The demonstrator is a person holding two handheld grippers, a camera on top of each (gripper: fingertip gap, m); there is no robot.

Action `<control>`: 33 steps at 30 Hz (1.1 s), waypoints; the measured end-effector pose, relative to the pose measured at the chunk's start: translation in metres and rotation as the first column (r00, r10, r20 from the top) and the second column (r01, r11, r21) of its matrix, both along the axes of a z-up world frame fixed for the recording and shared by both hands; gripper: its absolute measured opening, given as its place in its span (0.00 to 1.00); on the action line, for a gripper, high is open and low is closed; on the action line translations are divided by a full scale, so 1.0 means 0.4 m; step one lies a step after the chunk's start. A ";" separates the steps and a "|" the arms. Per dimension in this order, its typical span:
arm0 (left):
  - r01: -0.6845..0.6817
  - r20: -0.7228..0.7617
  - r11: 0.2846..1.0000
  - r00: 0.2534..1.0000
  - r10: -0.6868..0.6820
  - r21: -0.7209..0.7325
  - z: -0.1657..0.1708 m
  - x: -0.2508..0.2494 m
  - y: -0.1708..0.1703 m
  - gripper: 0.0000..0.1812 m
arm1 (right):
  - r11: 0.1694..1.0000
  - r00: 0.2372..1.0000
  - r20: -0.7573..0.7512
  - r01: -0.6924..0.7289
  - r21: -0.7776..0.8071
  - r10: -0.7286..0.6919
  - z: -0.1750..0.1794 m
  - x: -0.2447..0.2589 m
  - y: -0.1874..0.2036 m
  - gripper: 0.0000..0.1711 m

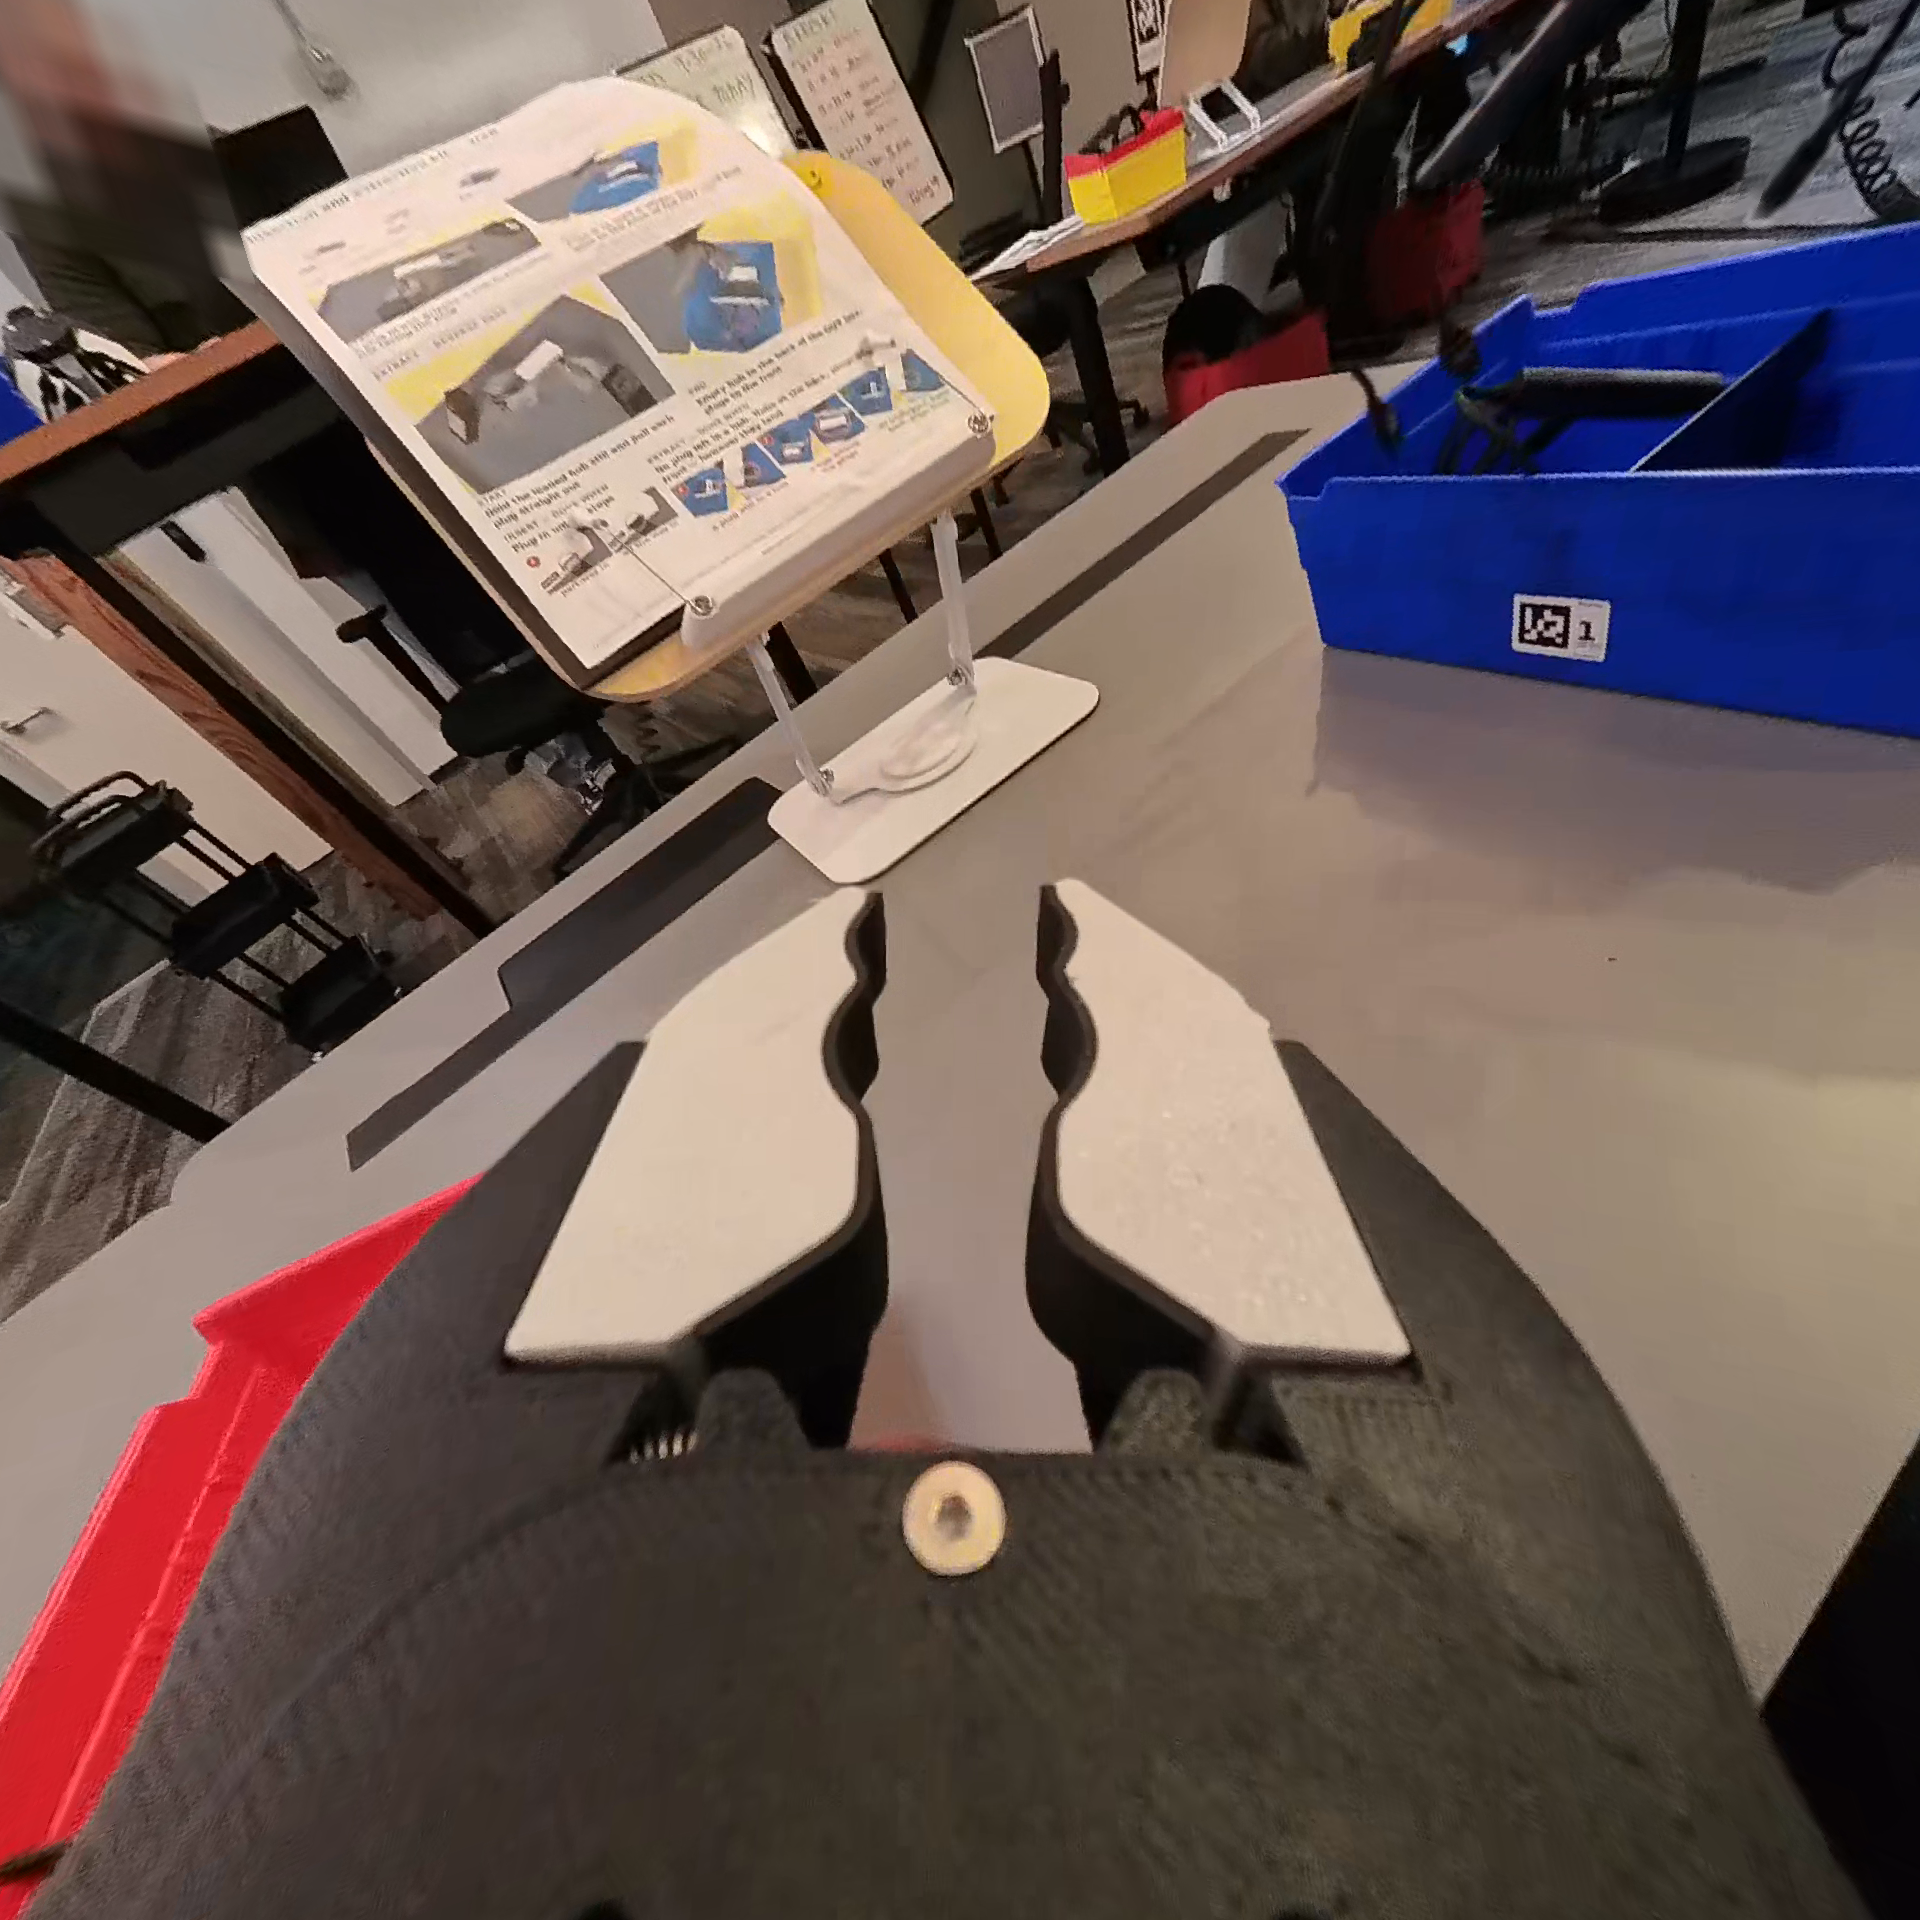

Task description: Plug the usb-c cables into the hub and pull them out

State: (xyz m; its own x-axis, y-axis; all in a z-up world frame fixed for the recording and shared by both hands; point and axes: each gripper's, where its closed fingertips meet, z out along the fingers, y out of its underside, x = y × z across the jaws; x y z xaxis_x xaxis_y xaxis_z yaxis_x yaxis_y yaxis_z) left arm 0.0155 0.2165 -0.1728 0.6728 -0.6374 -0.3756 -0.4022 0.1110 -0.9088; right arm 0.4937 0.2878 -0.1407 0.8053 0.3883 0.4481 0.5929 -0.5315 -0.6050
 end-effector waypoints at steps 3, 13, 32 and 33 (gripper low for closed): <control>-0.001 -0.018 1.000 1.000 0.001 -0.009 -0.017 0.004 0.001 0.15 | 0.998 0.997 0.081 -0.014 -0.068 0.020 -0.041 -0.032 0.016 0.04; 0.015 -0.071 1.000 0.997 -0.017 -0.026 -0.055 0.010 -0.005 0.15 | 0.983 0.978 -0.204 -0.073 -0.169 0.038 -0.134 -0.103 0.067 0.04; -0.026 -0.131 0.999 0.991 0.023 -0.026 -0.079 0.000 0.006 0.18 | 0.950 0.979 -0.189 -0.128 -0.286 0.075 -0.326 0.017 -0.030 0.04; -0.037 -0.161 0.999 0.986 0.035 -0.015 -0.086 0.004 0.009 0.20 | 0.933 0.988 -0.134 -0.115 -0.342 0.073 -0.344 0.021 -0.037 0.04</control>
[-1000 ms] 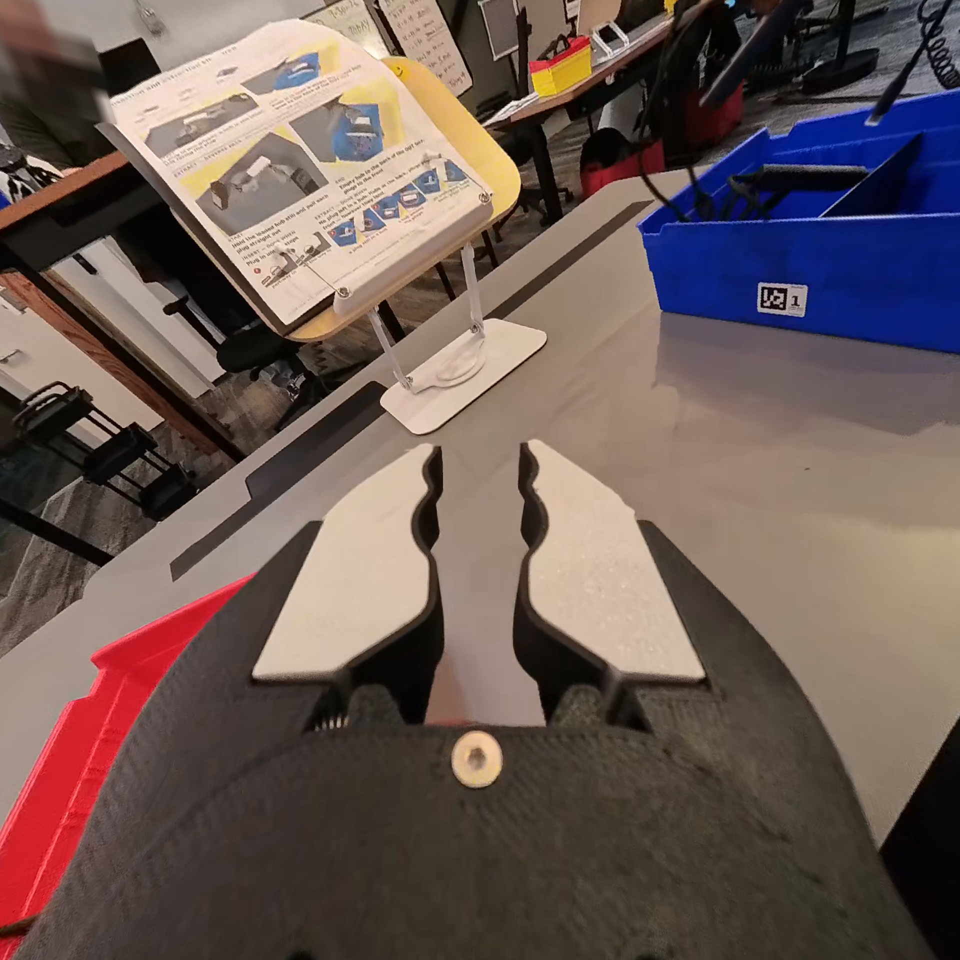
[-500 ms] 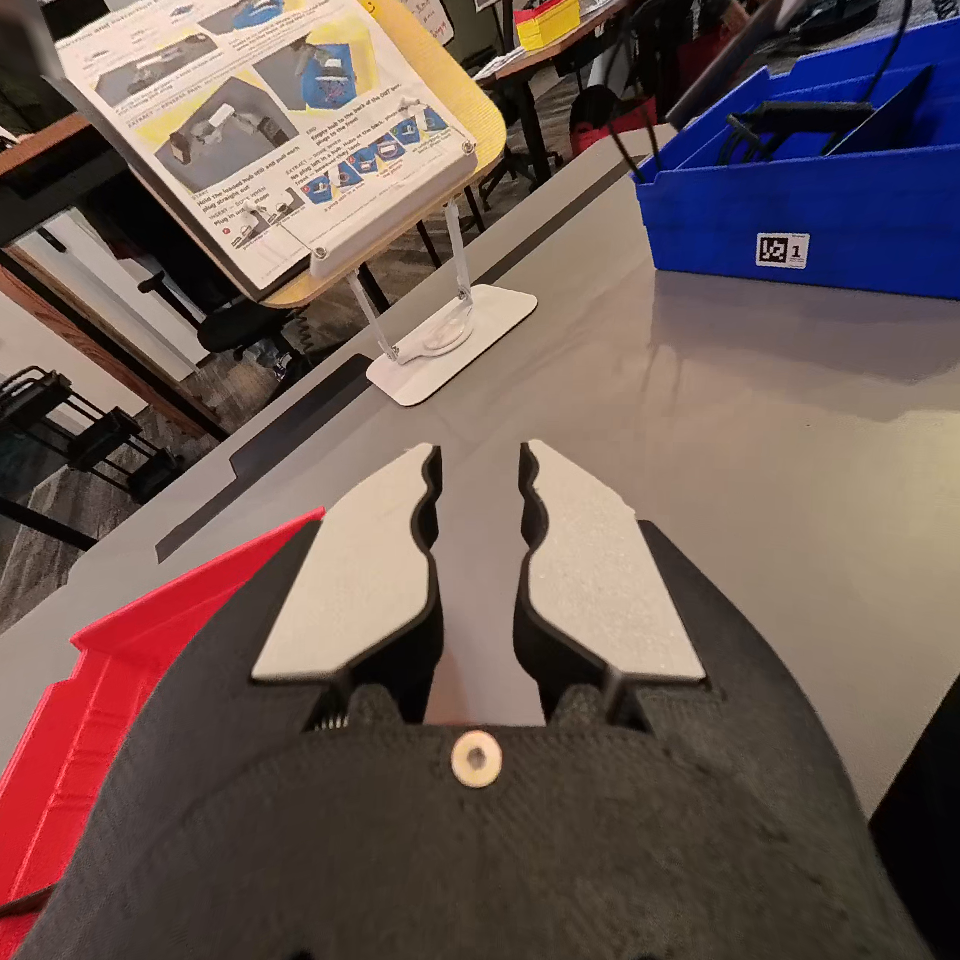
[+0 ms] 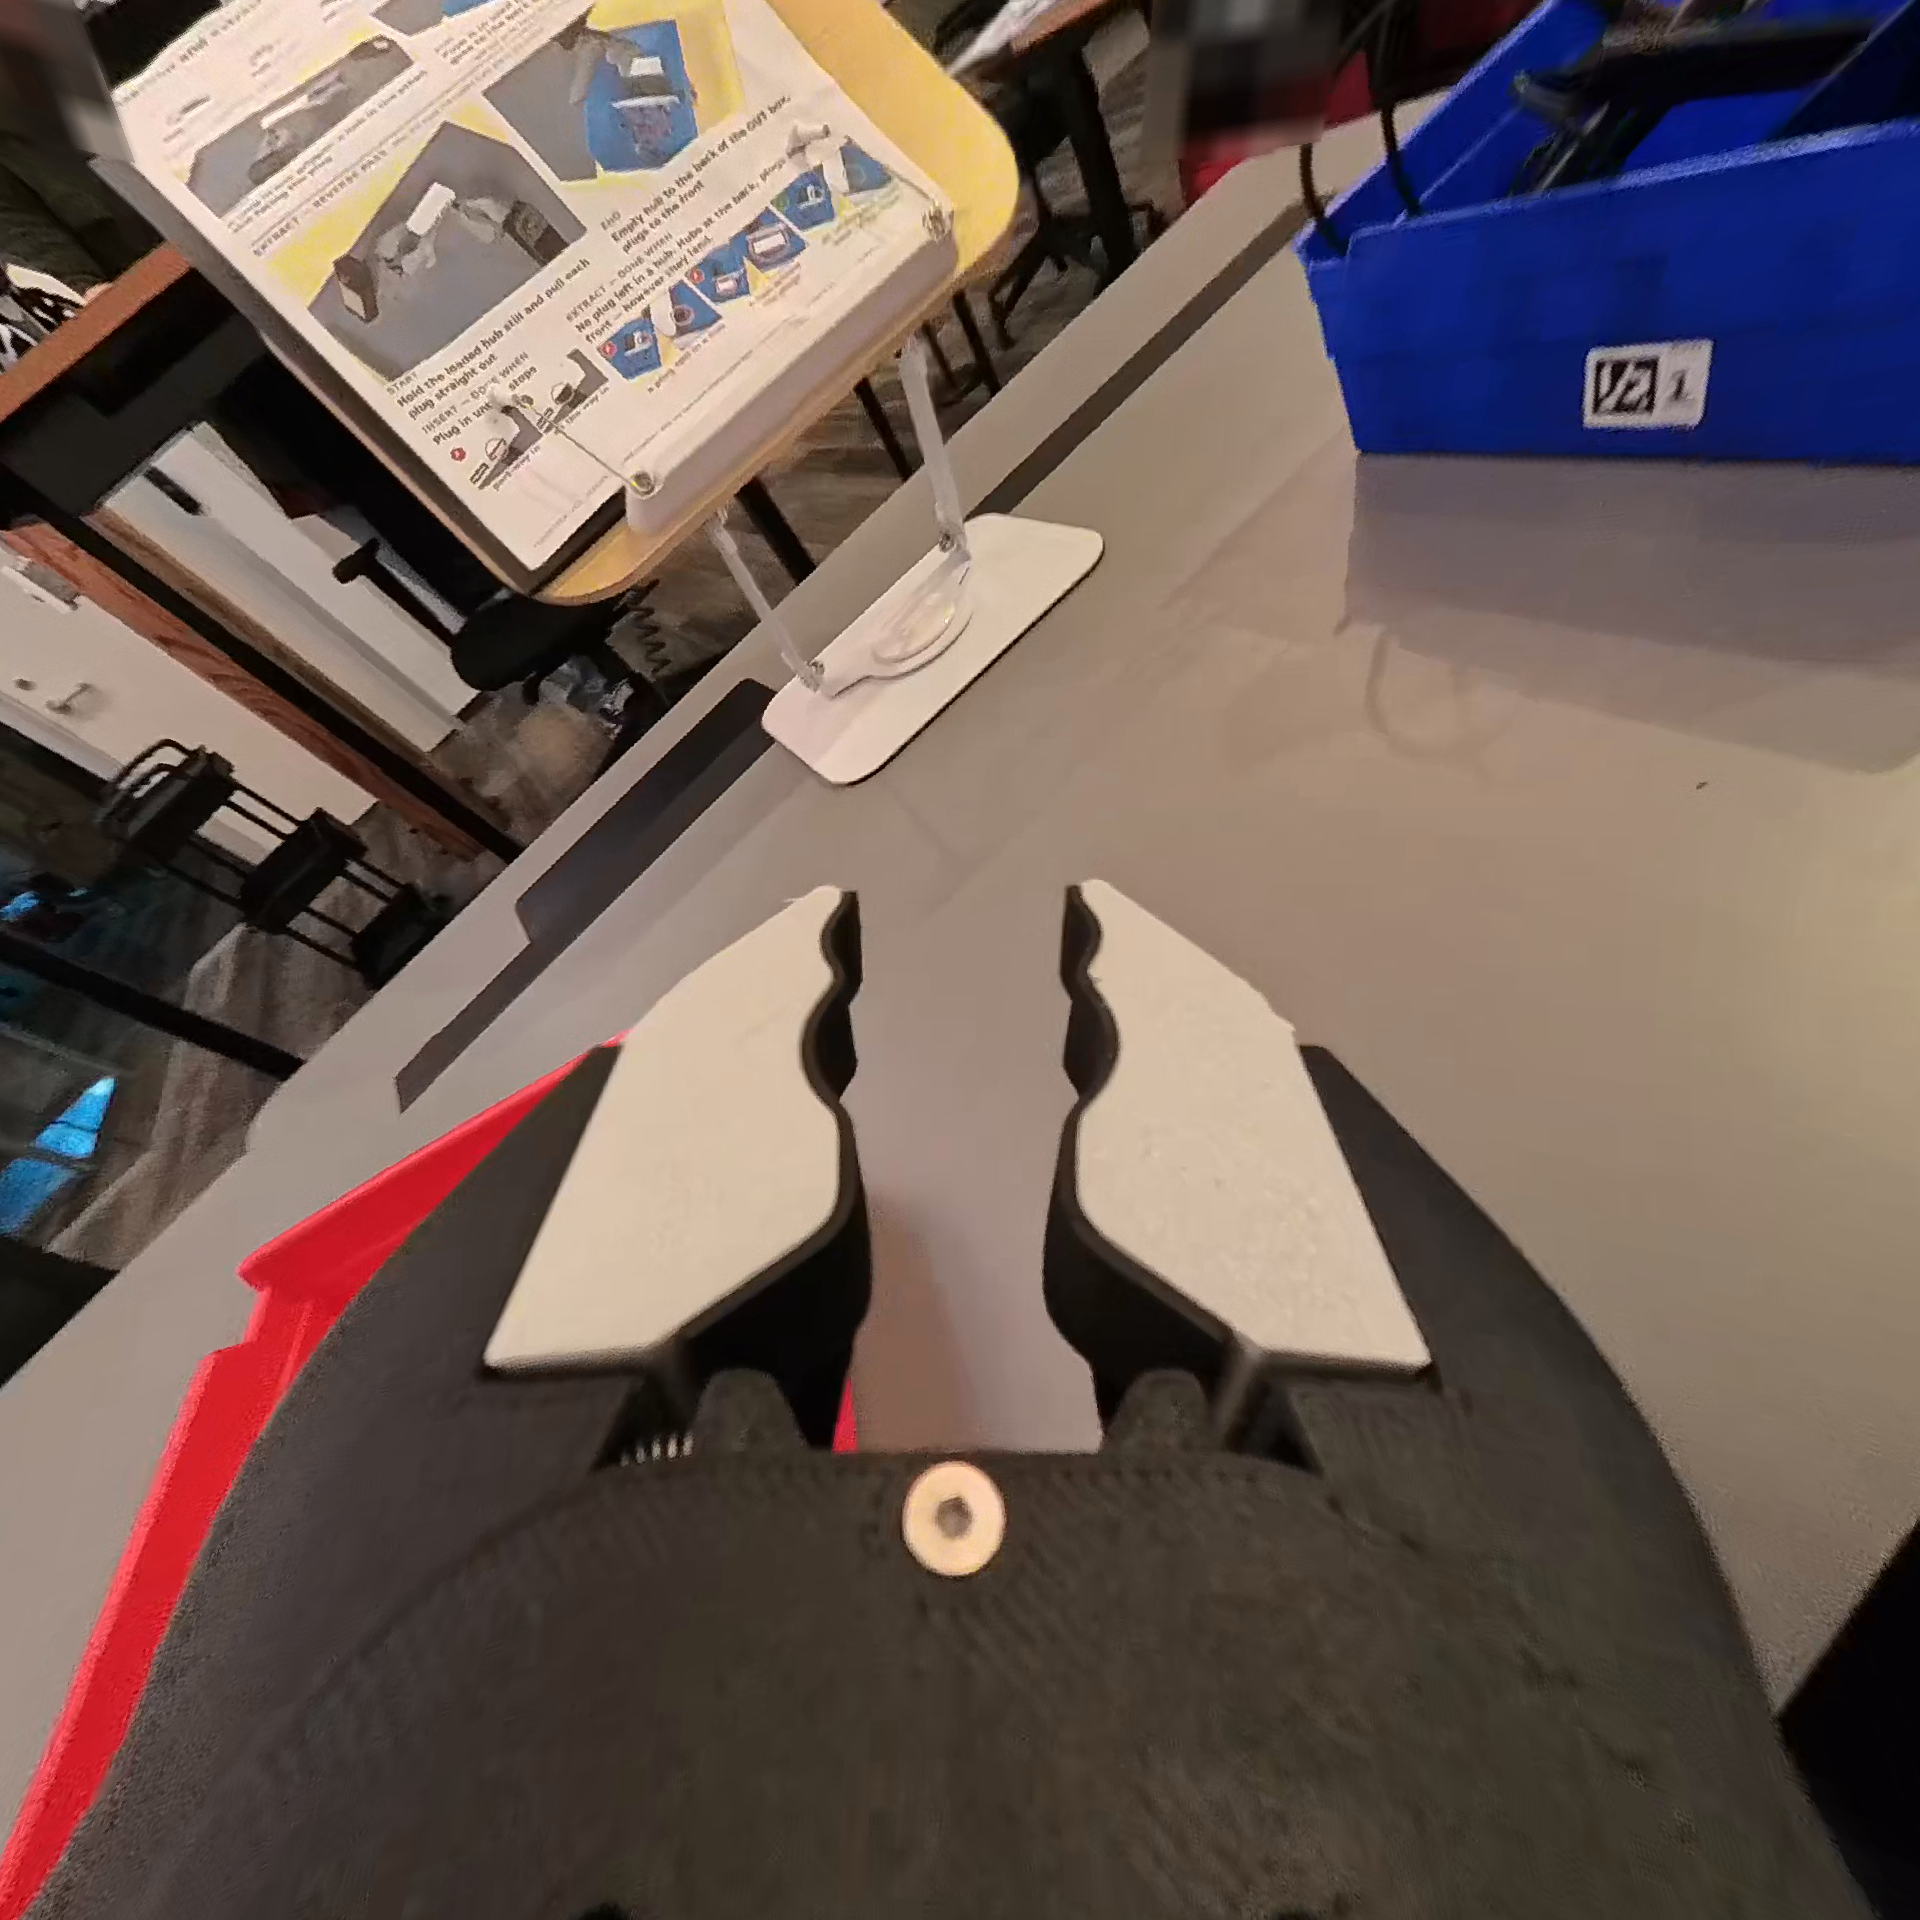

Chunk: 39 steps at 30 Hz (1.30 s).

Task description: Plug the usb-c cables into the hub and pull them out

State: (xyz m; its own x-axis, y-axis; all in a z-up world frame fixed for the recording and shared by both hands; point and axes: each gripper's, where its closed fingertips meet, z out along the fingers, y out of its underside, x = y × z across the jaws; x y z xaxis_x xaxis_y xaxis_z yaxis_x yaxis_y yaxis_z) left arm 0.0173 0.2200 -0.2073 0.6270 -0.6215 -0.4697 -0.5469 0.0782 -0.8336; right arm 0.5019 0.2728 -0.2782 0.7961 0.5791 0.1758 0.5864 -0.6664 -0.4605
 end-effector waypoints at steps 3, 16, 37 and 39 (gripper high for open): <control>-0.025 -0.096 0.999 0.995 0.027 0.027 -0.029 0.021 0.008 0.28 | 0.987 0.991 0.134 -0.002 -0.161 0.023 -0.058 0.000 -0.014 0.10; -0.178 -0.315 0.979 0.939 0.140 -0.098 -0.193 0.011 0.055 0.38 | 0.996 0.987 0.161 0.036 -0.078 -0.023 0.015 -0.016 -0.008 0.35; -0.221 -0.162 0.973 0.965 0.209 -0.061 -0.023 -0.060 0.052 0.38 | 0.979 0.951 -0.285 0.162 0.120 -0.123 0.180 -0.018 -0.050 0.63; -0.260 -0.140 0.965 0.958 0.252 -0.042 0.029 -0.112 0.062 0.37 | 0.966 0.952 -0.262 0.207 0.156 -0.162 0.196 0.015 -0.068 0.61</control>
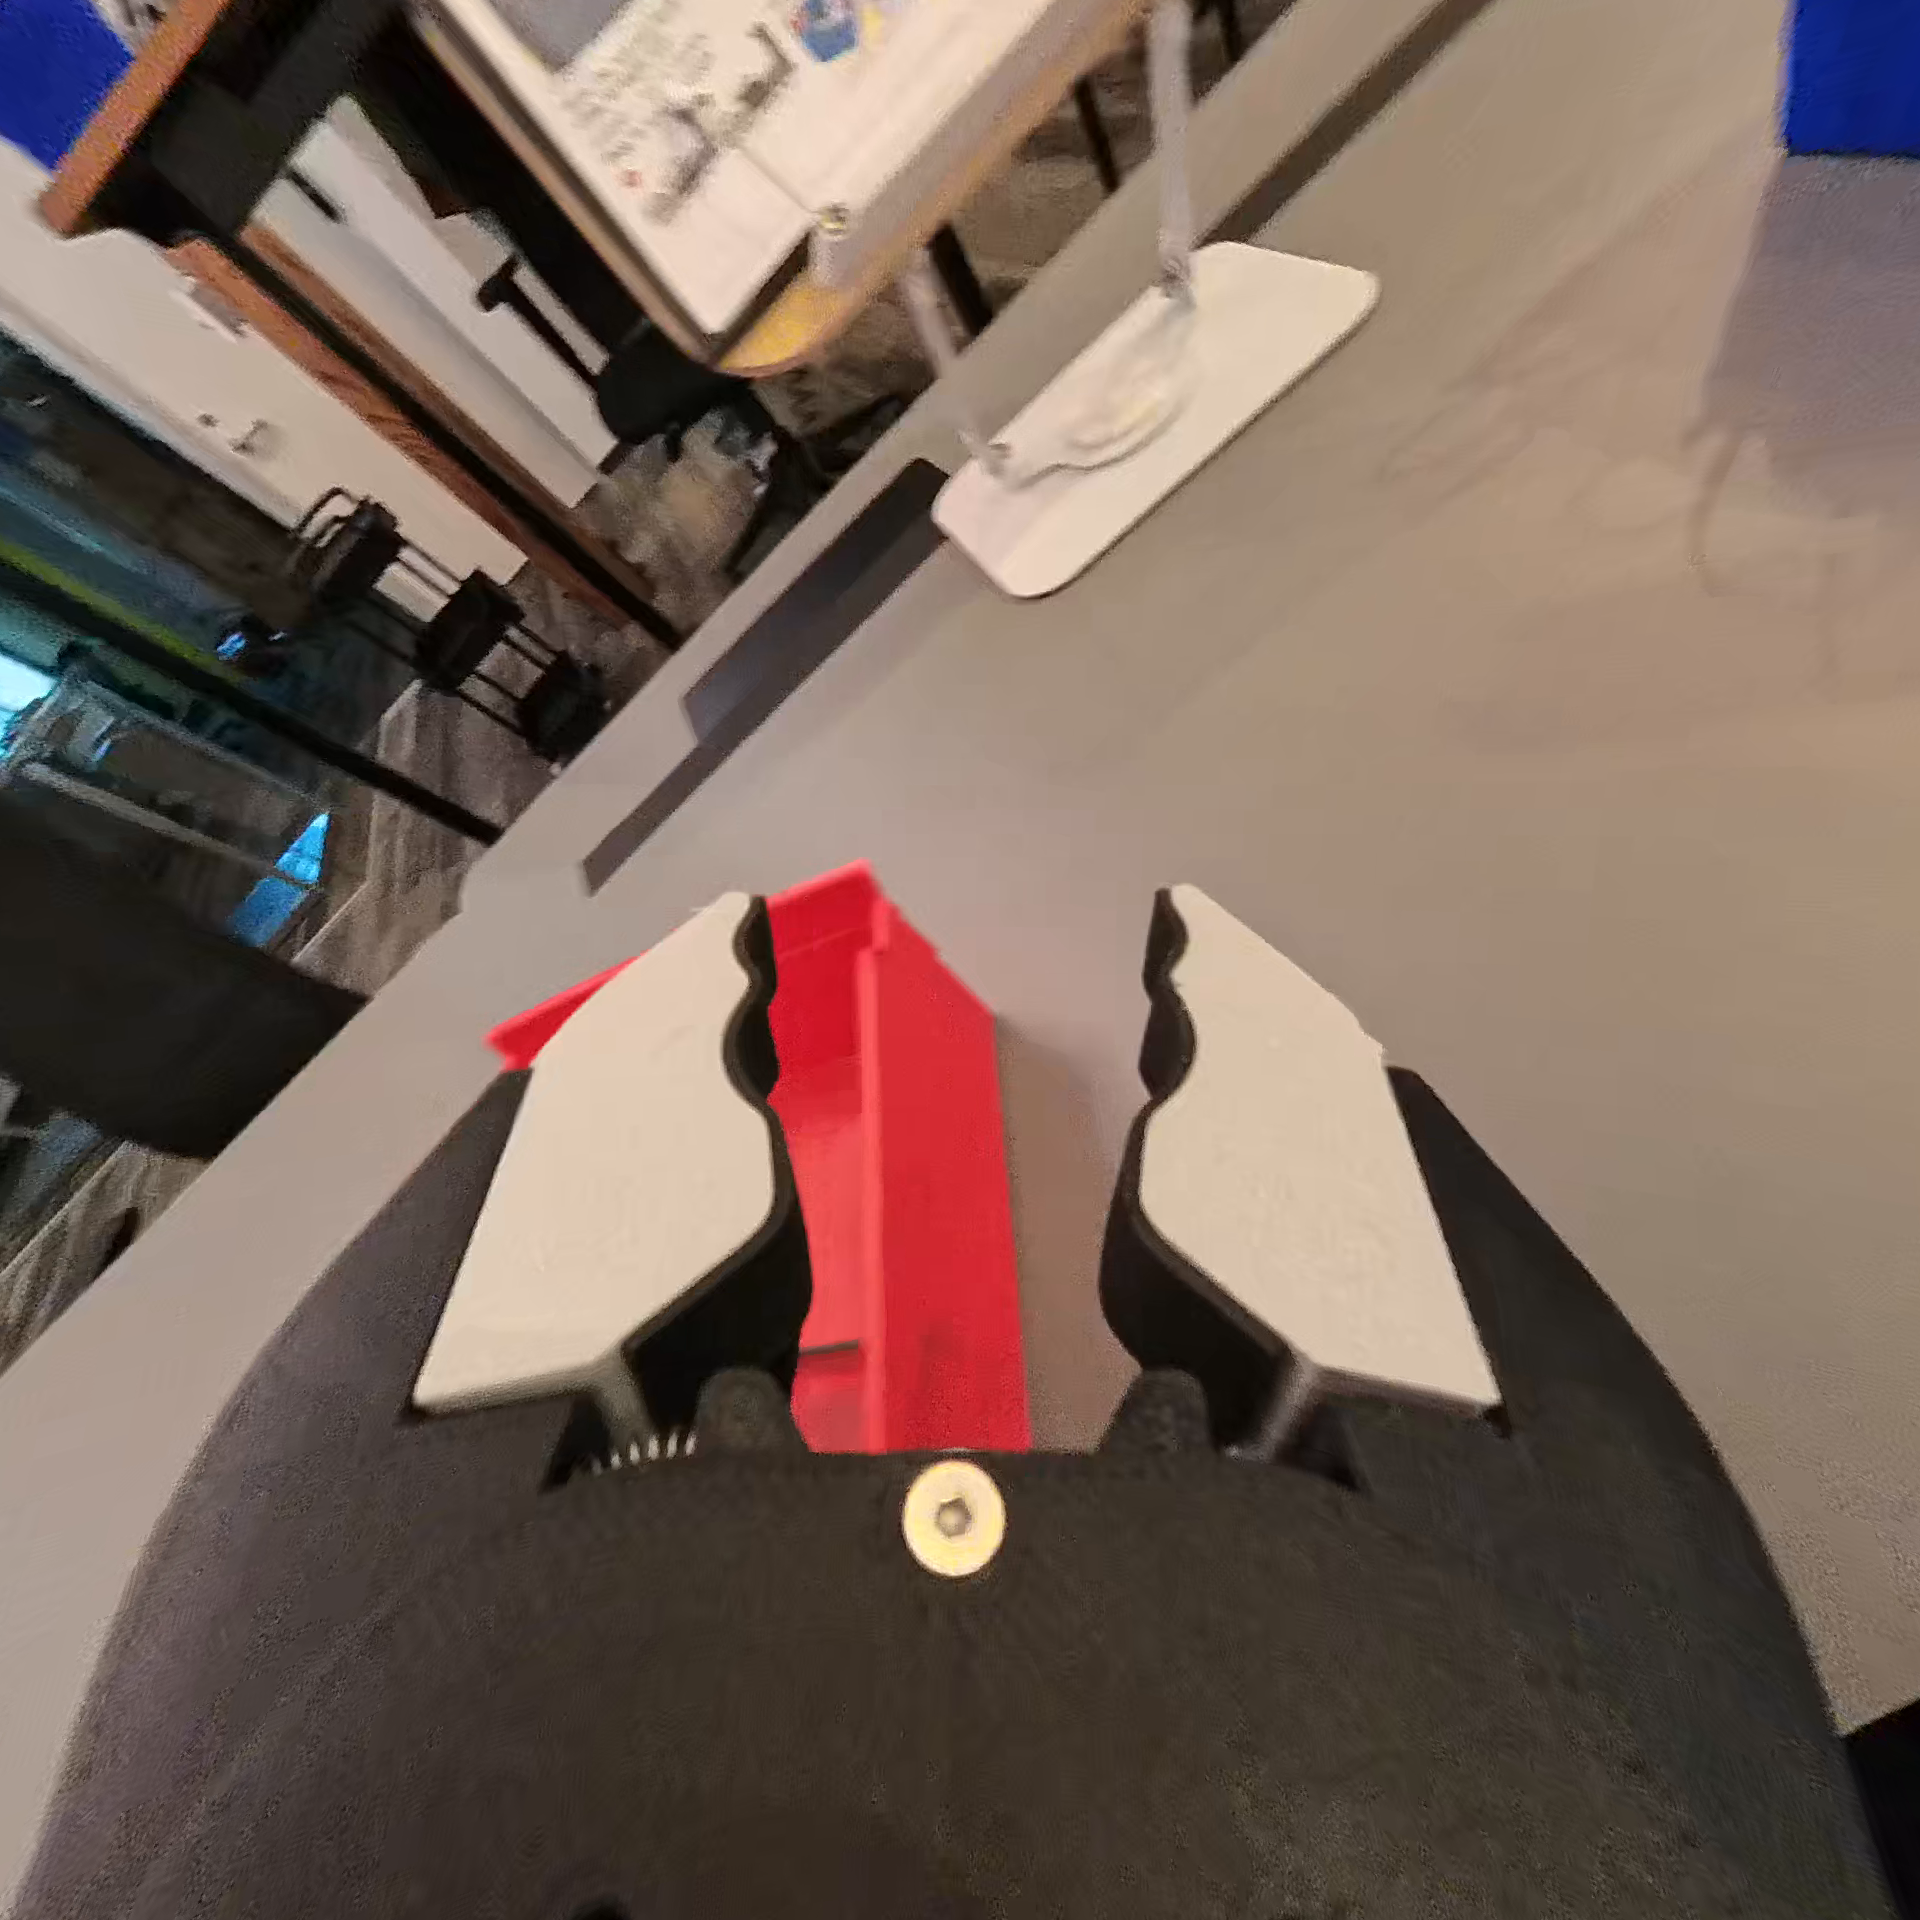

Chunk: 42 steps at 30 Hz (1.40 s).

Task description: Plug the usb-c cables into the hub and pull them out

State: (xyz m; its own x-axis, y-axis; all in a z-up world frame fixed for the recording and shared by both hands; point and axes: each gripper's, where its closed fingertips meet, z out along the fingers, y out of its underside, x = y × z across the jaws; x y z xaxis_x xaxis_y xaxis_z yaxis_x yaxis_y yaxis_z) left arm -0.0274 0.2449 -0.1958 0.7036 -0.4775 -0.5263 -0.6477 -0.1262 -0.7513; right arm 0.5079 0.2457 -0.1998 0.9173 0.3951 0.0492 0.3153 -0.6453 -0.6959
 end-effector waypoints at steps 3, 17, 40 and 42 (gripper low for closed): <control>-0.079 -0.008 0.996 0.997 0.079 0.042 0.063 -0.111 0.023 0.38 | 0.998 0.998 0.031 0.053 -0.013 -0.053 -0.013 0.037 -0.048 0.61; -0.427 -0.059 0.858 0.901 0.429 -0.286 -0.114 -0.693 0.113 0.55 | 0.958 0.985 0.034 0.170 -0.229 -0.167 -0.259 0.078 -0.228 0.49; -0.160 0.176 0.843 0.942 0.287 -0.514 -0.284 -0.626 0.093 0.03 | 0.970 0.995 -0.092 -0.052 -0.236 0.031 -0.325 -0.081 -0.150 0.20; -0.128 0.220 0.863 0.939 0.264 -0.489 -0.276 -0.605 0.093 0.03 | 0.971 0.991 -0.130 -0.053 -0.233 0.023 -0.322 -0.119 -0.140 0.21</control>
